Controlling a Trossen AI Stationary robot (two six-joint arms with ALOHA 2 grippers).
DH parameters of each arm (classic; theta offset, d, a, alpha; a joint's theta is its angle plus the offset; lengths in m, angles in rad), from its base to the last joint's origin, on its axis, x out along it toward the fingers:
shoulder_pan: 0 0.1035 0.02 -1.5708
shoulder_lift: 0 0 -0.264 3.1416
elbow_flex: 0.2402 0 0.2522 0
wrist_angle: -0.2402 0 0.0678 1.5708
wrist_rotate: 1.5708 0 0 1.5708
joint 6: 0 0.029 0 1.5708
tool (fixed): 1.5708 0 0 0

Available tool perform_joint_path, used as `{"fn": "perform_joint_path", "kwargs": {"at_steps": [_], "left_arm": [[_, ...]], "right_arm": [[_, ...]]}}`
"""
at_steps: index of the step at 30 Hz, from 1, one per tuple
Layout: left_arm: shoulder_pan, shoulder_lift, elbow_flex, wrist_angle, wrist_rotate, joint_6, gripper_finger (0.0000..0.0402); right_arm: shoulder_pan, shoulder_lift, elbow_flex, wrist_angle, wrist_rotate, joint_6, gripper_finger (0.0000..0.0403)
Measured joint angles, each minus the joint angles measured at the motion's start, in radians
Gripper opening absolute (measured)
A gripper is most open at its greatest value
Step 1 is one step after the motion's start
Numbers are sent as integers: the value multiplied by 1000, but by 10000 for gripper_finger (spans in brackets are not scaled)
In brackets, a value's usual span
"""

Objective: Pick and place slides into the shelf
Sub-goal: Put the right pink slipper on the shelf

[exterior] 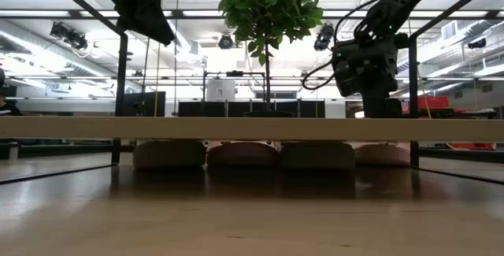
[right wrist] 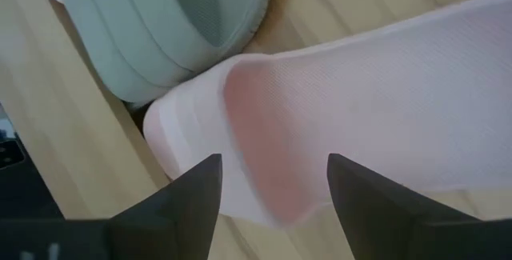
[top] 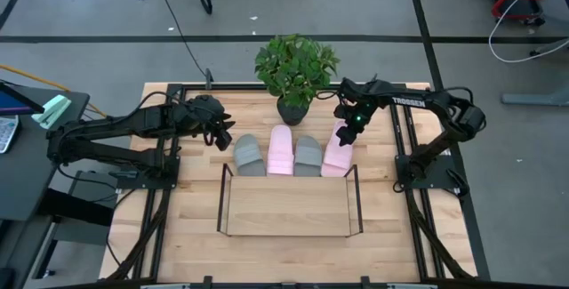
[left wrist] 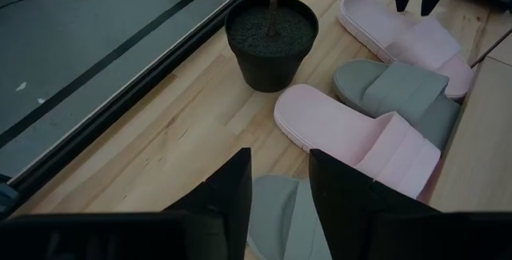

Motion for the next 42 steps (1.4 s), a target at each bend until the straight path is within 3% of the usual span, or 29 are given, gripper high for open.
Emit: {"fn": "perform_joint_path", "kwargs": {"at_steps": [27, 36, 39, 42], "left_arm": [[0, 0, 0, 0, 0, 0, 133], [0, 0, 0, 0, 0, 0, 124], [0, 0, 0, 0, 0, 0, 124], [0, 0, 0, 0, 0, 0, 128]], "right_arm": [[19, 45, -3, 37, -47, -96, 233], [60, 44, -137, 179, -61, -46, 231], [59, 41, -156, 206, -63, -29, 213], [60, 42, -158, 209, -63, -25, 169]]}}
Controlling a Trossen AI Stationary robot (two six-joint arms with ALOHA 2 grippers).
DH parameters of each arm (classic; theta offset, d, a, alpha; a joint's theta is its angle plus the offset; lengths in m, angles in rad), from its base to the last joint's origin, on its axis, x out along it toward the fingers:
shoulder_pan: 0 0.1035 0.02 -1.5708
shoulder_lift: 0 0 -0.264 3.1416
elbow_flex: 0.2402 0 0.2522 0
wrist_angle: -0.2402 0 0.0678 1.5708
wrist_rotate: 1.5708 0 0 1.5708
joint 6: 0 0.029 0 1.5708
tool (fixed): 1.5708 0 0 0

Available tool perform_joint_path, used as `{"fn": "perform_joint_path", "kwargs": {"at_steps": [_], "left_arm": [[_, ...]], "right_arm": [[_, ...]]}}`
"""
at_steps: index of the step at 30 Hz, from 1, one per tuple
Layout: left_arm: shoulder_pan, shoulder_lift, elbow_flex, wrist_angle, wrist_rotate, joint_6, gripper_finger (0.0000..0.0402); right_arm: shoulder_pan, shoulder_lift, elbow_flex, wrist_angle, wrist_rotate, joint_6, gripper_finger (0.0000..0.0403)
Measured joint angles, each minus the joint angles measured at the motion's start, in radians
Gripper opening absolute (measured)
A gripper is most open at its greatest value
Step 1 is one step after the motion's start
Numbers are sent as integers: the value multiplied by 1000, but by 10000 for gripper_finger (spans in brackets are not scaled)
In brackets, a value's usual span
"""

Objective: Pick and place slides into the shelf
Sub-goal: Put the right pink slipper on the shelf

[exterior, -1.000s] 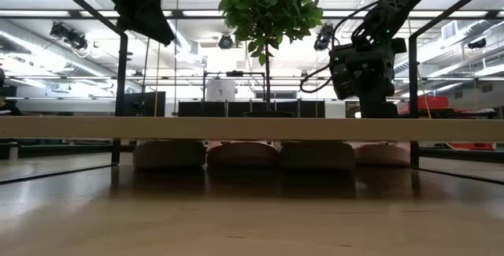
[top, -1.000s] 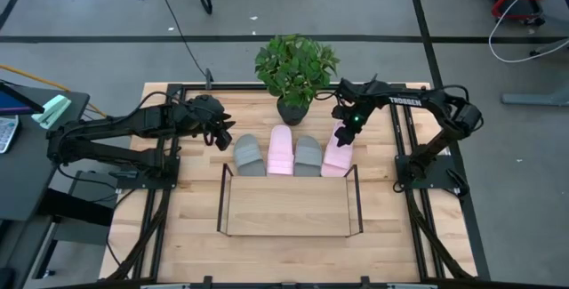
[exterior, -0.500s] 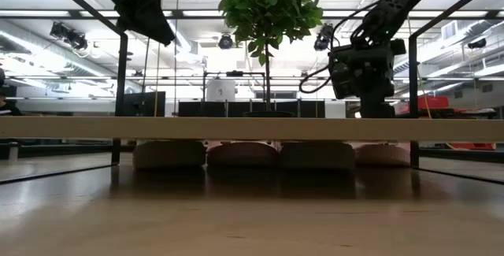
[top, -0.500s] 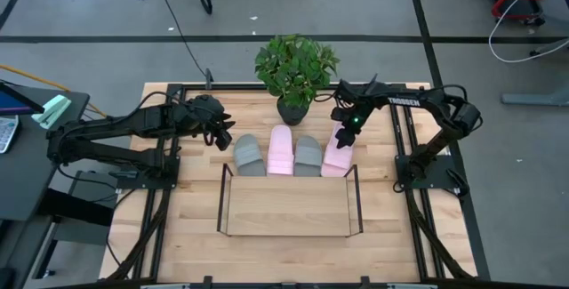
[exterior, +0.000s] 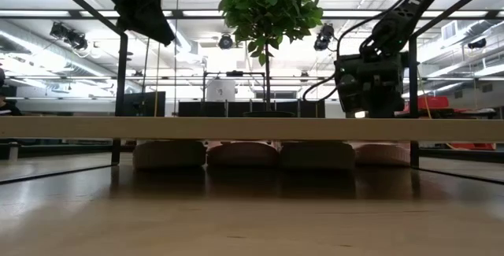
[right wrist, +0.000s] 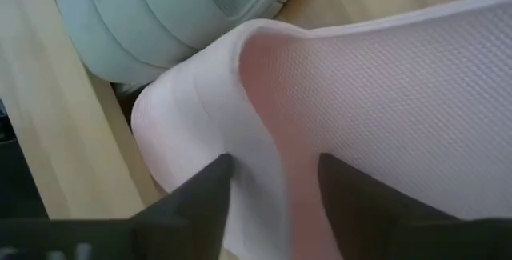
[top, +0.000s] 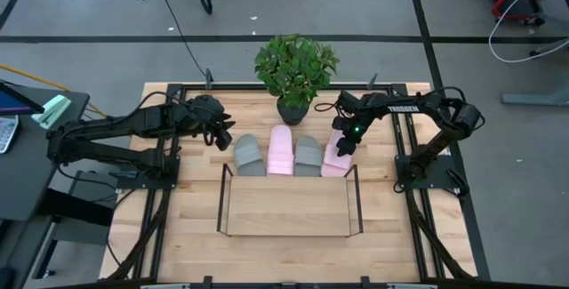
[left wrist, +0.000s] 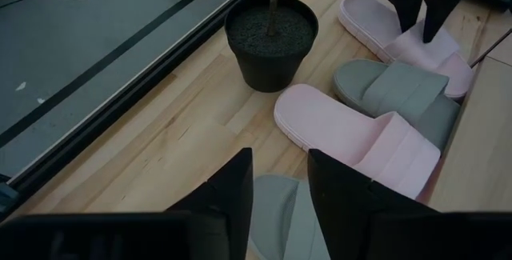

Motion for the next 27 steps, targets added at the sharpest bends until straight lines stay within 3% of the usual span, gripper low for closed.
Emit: {"fn": "perform_joint_path", "kwargs": {"at_steps": [6, 14, 20, 27], "left_arm": [[0, 0, 0, 0, 0, 0, 128], [0, 0, 0, 0, 0, 0, 117], [0, 0, 0, 0, 0, 0, 121], [0, 0, 0, 0, 0, 0, 120]], "right_arm": [[-4, 1, -1, 2, 9, -44, 20], [-59, -91, -2, -19, 132, -53, 10], [-167, -214, -2, -80, 201, -59, 9], [-299, -395, -2, -164, 187, -60, 9]]}}
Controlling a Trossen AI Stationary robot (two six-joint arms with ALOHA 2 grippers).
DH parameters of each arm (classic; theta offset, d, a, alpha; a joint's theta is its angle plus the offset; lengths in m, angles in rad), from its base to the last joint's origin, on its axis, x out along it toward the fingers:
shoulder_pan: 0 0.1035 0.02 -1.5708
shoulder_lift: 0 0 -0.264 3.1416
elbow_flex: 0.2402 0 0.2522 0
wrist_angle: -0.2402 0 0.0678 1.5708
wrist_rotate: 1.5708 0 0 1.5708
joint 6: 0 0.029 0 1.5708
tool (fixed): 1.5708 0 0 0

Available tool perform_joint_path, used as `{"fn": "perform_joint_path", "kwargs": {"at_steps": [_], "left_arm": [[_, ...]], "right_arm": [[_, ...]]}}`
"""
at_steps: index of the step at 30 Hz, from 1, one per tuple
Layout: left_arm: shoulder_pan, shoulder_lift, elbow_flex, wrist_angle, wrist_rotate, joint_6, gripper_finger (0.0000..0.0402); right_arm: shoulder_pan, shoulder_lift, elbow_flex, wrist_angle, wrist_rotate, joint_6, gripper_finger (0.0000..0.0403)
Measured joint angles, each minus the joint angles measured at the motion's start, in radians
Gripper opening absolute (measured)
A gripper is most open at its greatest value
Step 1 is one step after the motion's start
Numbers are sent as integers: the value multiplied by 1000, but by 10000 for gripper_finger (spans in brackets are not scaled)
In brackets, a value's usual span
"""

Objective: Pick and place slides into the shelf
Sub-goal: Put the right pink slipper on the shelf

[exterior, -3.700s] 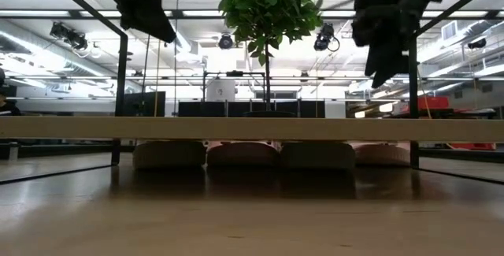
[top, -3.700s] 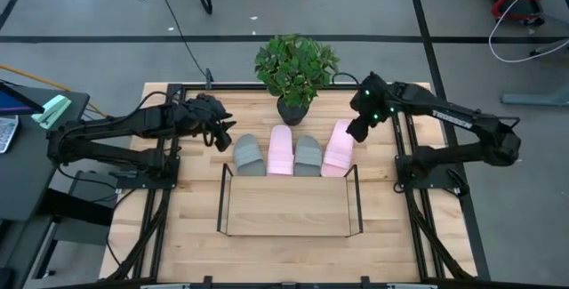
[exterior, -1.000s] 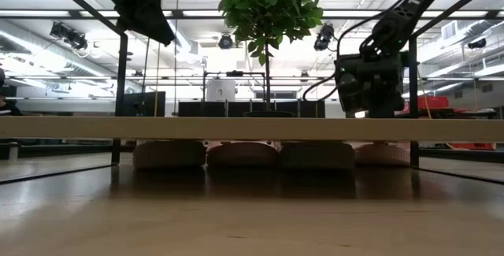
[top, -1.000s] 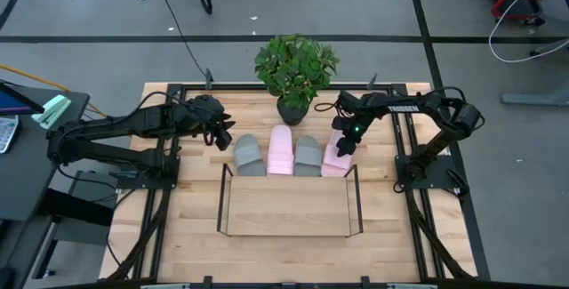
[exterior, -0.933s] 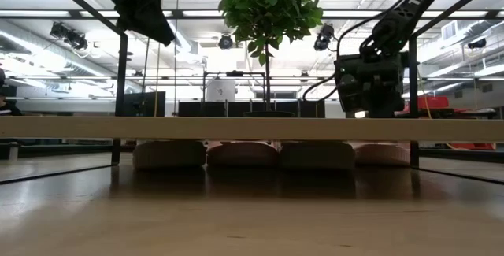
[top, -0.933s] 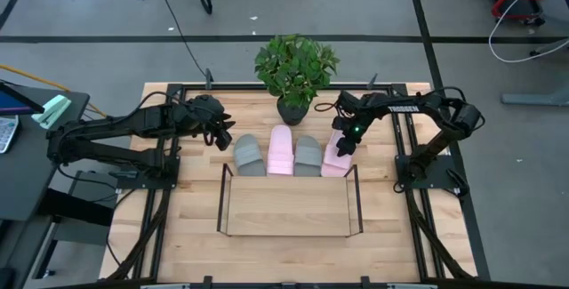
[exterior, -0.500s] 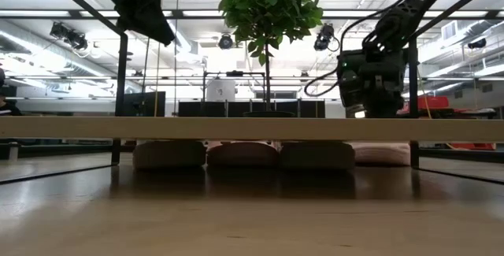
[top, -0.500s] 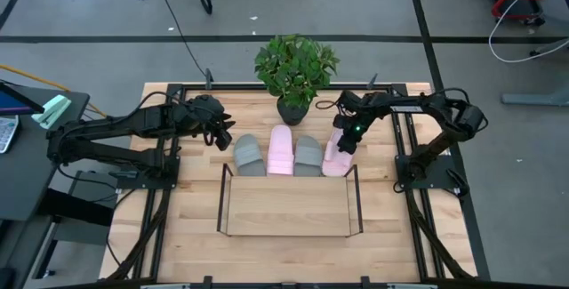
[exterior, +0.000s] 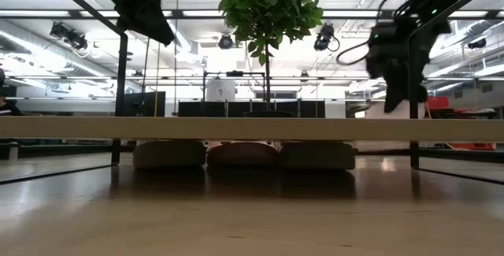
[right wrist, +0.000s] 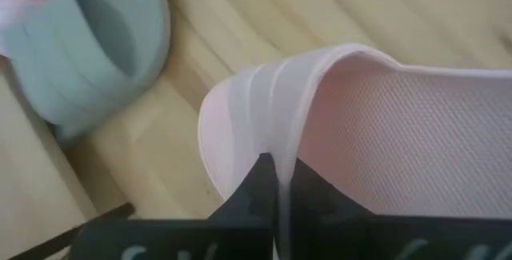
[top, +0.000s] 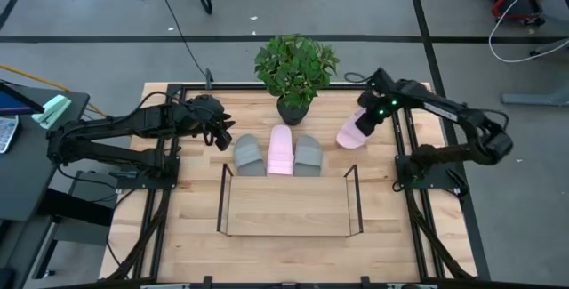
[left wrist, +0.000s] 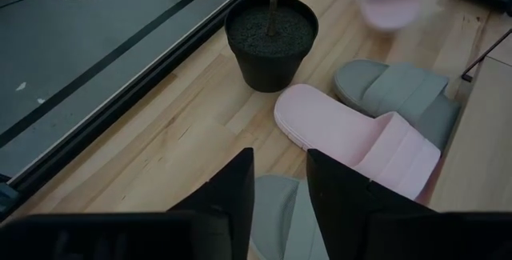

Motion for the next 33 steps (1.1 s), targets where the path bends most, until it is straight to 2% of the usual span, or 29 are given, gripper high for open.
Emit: {"fn": "perform_joint_path", "kwargs": {"at_steps": [10, 18, 23, 30, 33], "left_arm": [[0, 0, 0, 0, 0, 0, 118], [0, 0, 0, 0, 0, 1, 114], [0, 0, 0, 0, 0, 1, 114], [0, 0, 0, 0, 0, 0, 118], [0, 0, 0, 0, 0, 0, 115]], "right_arm": [[-42, -230, 15, -35, -256, 84, 9], [-22, -296, 184, -8, -458, 196, 9], [76, -291, 293, -7, -525, 267, 9], [283, -288, 333, 4, -516, 373, 9], [392, -274, 333, 63, -469, 428, 9]]}}
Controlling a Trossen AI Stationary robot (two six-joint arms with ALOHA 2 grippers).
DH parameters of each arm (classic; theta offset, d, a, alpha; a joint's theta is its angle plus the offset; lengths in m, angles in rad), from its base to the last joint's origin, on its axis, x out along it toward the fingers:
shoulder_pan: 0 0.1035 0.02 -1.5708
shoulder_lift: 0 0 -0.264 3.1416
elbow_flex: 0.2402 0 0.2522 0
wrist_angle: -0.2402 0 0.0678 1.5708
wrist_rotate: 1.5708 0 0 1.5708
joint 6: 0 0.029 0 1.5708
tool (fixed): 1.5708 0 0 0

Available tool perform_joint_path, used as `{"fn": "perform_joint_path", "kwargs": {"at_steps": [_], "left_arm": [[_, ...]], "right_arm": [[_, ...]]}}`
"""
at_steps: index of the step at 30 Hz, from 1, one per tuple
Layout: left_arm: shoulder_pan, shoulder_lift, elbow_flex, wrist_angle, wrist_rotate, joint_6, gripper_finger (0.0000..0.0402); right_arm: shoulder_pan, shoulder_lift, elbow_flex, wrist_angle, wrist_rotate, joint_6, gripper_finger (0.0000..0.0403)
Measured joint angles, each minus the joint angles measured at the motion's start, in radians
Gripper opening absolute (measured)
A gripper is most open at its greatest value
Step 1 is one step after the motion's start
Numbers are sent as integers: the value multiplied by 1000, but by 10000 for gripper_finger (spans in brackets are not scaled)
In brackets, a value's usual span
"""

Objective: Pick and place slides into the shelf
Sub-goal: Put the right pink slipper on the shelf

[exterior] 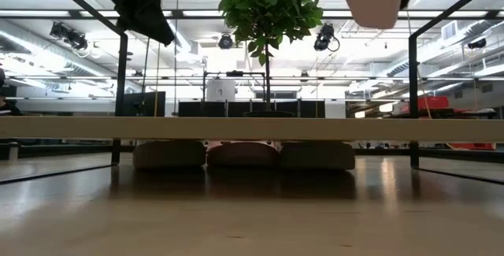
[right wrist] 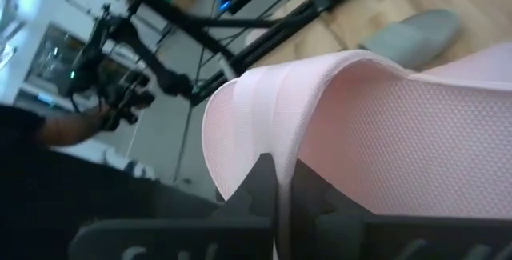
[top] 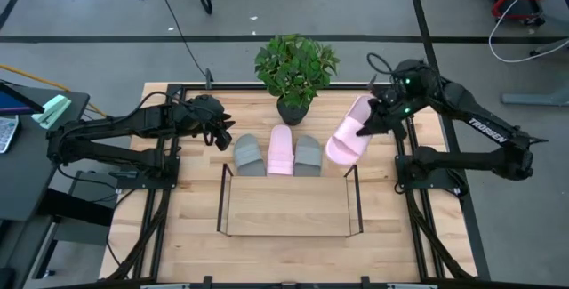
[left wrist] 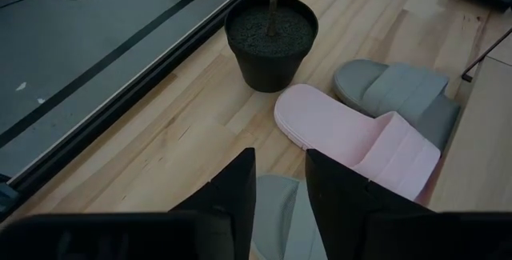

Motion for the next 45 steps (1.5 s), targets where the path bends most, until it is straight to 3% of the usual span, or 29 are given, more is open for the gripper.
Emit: {"fn": "perform_joint_path", "kwargs": {"at_steps": [7, 19, 30, 45], "left_arm": [[0, 0, 0, 0, 0, -5, 111], [0, 0, 0, 0, 0, -7, 111], [0, 0, 0, 0, 17, -7, 118], [0, 0, 0, -10, 50, -5, 117]], "right_arm": [[231, 78, 1, 229, 61, 113, 9], [468, 236, 1, 206, 128, 81, 9], [587, 332, 1, 207, 199, 60, 9], [662, 474, 1, 172, 233, -1, 9]]}}
